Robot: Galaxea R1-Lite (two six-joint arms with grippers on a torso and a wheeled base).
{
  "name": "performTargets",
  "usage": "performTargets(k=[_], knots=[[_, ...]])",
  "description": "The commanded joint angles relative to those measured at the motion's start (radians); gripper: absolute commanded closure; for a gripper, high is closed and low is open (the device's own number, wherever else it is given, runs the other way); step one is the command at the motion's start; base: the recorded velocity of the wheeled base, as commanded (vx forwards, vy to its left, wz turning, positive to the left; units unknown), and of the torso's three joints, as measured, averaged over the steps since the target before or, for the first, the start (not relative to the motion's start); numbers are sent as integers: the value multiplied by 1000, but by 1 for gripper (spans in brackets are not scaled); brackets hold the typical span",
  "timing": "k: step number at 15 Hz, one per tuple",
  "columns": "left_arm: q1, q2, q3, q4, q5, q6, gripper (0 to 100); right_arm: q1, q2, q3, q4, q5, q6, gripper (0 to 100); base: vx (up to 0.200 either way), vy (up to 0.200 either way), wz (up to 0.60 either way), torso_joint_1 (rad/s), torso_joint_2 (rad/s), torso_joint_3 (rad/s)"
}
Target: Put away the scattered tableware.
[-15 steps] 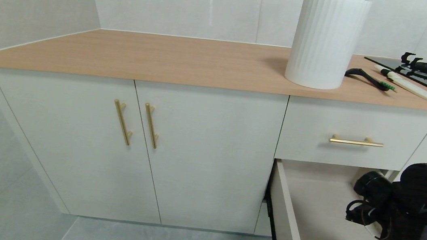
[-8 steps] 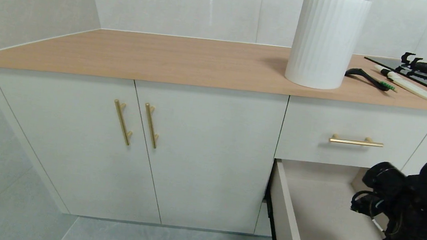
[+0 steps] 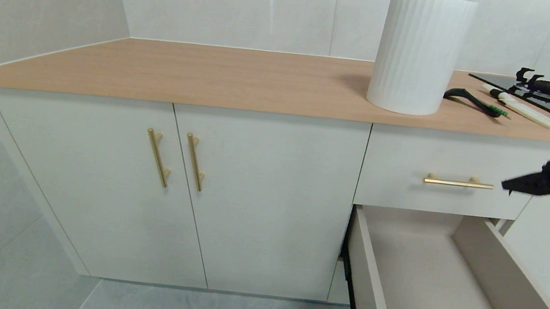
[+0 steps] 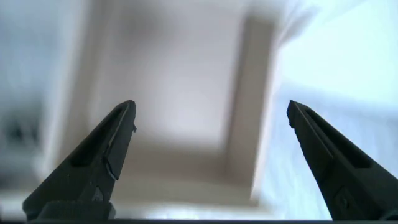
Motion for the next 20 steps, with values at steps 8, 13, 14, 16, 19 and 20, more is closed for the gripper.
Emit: performTargets(k=[8, 13, 14, 16, 19, 20], knots=[[0, 1, 0, 0, 0, 0, 0, -144, 303, -349, -231, -5, 134, 0, 0, 0, 0, 0, 0, 0], [0, 1, 0, 0, 0, 0, 0, -165, 336, -391, -236, 49, 211, 0, 0, 0, 0, 0, 0, 0], [0, 1, 0, 0, 0, 0, 0, -170, 351, -398, -240, 50, 211, 0, 0, 0, 0, 0, 0, 0], [0, 1, 0, 0, 0, 0, 0, -172, 366, -398, -283, 54, 209, 0, 0, 0, 0, 0, 0, 0], [0, 1, 0, 0, 0, 0, 0, -172, 392, -398, -289, 52, 208, 0, 0, 0, 0, 0, 0, 0], [0, 1, 0, 0, 0, 0, 0, -172, 405, -403, -289, 50, 208, 0, 0, 0, 0, 0, 0, 0]])
